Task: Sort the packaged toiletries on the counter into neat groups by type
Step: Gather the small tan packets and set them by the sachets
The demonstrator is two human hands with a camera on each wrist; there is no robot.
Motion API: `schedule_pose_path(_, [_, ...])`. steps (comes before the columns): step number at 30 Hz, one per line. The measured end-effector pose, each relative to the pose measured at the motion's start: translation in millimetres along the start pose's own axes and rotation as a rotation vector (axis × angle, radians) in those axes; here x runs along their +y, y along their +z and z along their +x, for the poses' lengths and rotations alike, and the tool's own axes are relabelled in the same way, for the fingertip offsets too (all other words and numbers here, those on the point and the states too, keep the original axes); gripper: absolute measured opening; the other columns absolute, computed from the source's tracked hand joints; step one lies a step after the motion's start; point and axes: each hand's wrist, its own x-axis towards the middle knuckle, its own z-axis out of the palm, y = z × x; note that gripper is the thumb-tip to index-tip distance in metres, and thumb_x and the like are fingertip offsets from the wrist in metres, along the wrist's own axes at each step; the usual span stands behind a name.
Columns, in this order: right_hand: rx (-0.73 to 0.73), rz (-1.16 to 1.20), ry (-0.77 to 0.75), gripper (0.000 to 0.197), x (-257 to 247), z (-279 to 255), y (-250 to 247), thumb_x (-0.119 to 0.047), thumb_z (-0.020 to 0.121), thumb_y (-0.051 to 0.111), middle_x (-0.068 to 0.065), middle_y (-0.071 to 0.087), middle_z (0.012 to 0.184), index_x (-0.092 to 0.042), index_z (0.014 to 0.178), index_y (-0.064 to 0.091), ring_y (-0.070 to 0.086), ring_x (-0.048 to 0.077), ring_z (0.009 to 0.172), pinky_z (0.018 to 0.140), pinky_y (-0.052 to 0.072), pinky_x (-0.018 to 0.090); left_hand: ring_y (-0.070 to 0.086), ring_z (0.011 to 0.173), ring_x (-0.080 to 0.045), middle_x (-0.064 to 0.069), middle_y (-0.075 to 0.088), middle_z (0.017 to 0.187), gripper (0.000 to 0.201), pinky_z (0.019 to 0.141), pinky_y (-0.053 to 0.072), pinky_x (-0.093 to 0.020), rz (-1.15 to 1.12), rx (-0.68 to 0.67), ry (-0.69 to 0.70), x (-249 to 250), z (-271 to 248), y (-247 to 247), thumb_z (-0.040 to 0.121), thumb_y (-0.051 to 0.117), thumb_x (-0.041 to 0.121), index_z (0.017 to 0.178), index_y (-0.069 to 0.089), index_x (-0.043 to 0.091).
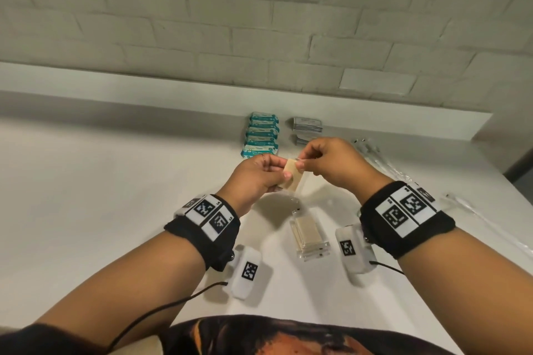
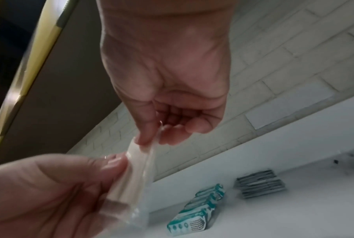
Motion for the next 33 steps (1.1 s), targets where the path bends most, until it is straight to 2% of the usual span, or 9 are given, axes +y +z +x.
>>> schedule_pose_path(4, [0.078, -0.1, 0.061, 0.011, 5, -4, -10, -0.014, 0.08, 0.074, -0.005, 0.059, 0.068, -0.016, 0.074, 0.065, 0.05, 0.01, 0.061, 0.055, 0.038, 0.024, 0.064, 0.084, -0.016, -0.004, 0.067, 0.092, 0.013, 0.083, 0.052, -0.031, 0.049, -0.011, -0.037, -1, -1, 0, 0.087, 0.065, 0.004, 0.093, 0.064, 0.016])
schedule_pose_path(9, [-0.137, -0.179, 0.047, 0.021, 12, -15, -23, -0.005, 0.083, 0.07, -0.008, 0.06, 0.068, -0.02, 0.071, 0.061, 0.054, 0.009, 0.066, 0.063, 0.041, 0.023, 0.063, 0.088, -0.021, -0.001, 0.068, 0.096, 0.007, 0.089, 0.049, -0.04, 0.218, 0.033, -0.192, -15, -1, -8, 0.092, 0.06, 0.024, 0.095, 0.063, 0.018])
schedule_pose_path(12, [-0.312, -0.412, 0.083, 0.009, 22, -19, -6, -0.011, 0.084, 0.069, -0.009, 0.063, 0.08, -0.02, 0.084, 0.068, 0.059, 0.008, 0.078, 0.068, 0.044, 0.02, 0.064, 0.073, -0.022, -0.009, 0.07, 0.087, 0.025, 0.079, 0.055, -0.04, 0.435, -0.12, -0.405, -28, -1, -10, 0.091, 0.06, 0.03, 0.102, 0.066, 0.008])
schedule_pose_path(15, [-0.319, -0.425, 0.136, 0.018, 38, -22, 19, -0.019, 0.081, 0.073, -0.007, 0.066, 0.094, -0.02, 0.099, 0.069, 0.062, 0.012, 0.09, 0.077, 0.047, 0.023, 0.061, 0.058, -0.02, -0.015, 0.068, 0.076, 0.038, 0.06, 0.053, -0.029, 0.48, -0.248, -0.587, -34, -5, 5, 0.096, 0.054, 0.031, 0.096, 0.065, -0.005])
schedule_pose_path(17, [-0.22, -0.42, 0.211, 0.032, 45, -23, 24, -0.033, 0.082, 0.073, -0.006, 0.063, 0.099, -0.018, 0.109, 0.063, 0.061, 0.016, 0.093, 0.077, 0.047, 0.026, 0.061, 0.055, -0.02, -0.017, 0.067, 0.075, 0.03, 0.053, 0.052, -0.025, 0.474, -0.257, -0.606, -36, -4, 14, 0.095, 0.057, 0.027, 0.09, 0.065, -0.002])
schedule_pose_path(19, [-0.205, -0.426, 0.363, 0.035, 49, -27, 20, -0.043, 0.087, 0.064, 0.003, 0.065, 0.091, -0.01, 0.099, 0.063, 0.066, 0.023, 0.086, 0.073, 0.053, 0.033, 0.064, 0.055, -0.019, -0.016, 0.068, 0.074, 0.026, 0.049, 0.054, -0.024, 0.457, -0.255, -0.62, -36, -3, 18, 0.092, 0.062, 0.024, 0.089, 0.066, -0.001])
schedule_pose_path(23, [-0.381, 0.033, 0.684, 0.021, 55, -44, 20, -0.026, 0.086, 0.068, 0.009, 0.059, 0.071, -0.005, 0.085, 0.065, 0.054, 0.021, 0.058, 0.055, 0.048, 0.029, 0.066, 0.059, -0.022, -0.016, 0.065, 0.073, 0.017, 0.041, 0.053, -0.022, 0.331, -0.203, -0.652, -34, 0, 23, 0.09, 0.064, 0.012, 0.094, 0.063, -0.005])
schedule_pose_path(29, [-0.263, 0.162, 0.726, 0.018, 59, -44, 44, -0.001, 0.074, 0.073, 0.011, 0.049, 0.067, -0.009, 0.073, 0.057, 0.044, 0.022, 0.059, 0.055, 0.037, 0.027, 0.066, 0.049, -0.017, -0.017, 0.065, 0.071, 0.015, 0.046, 0.055, -0.02, 0.263, -0.179, -0.658, -44, 6, 26, 0.09, 0.064, 0.01, 0.088, 0.061, -0.004])
schedule_pose_path(33, [-0.25, 0.097, 0.659, 0.025, 47, -43, 46, -0.002, 0.079, 0.066, 0.012, 0.06, 0.092, -0.009, 0.1, 0.056, 0.056, 0.023, 0.069, 0.052, 0.048, 0.026, 0.067, 0.067, -0.02, -0.013, 0.068, 0.077, 0.006, 0.061, 0.058, -0.026, 0.154, -0.19, -0.593, -45, 6, 22, 0.091, 0.059, 0.003, 0.086, 0.058, 0.005])
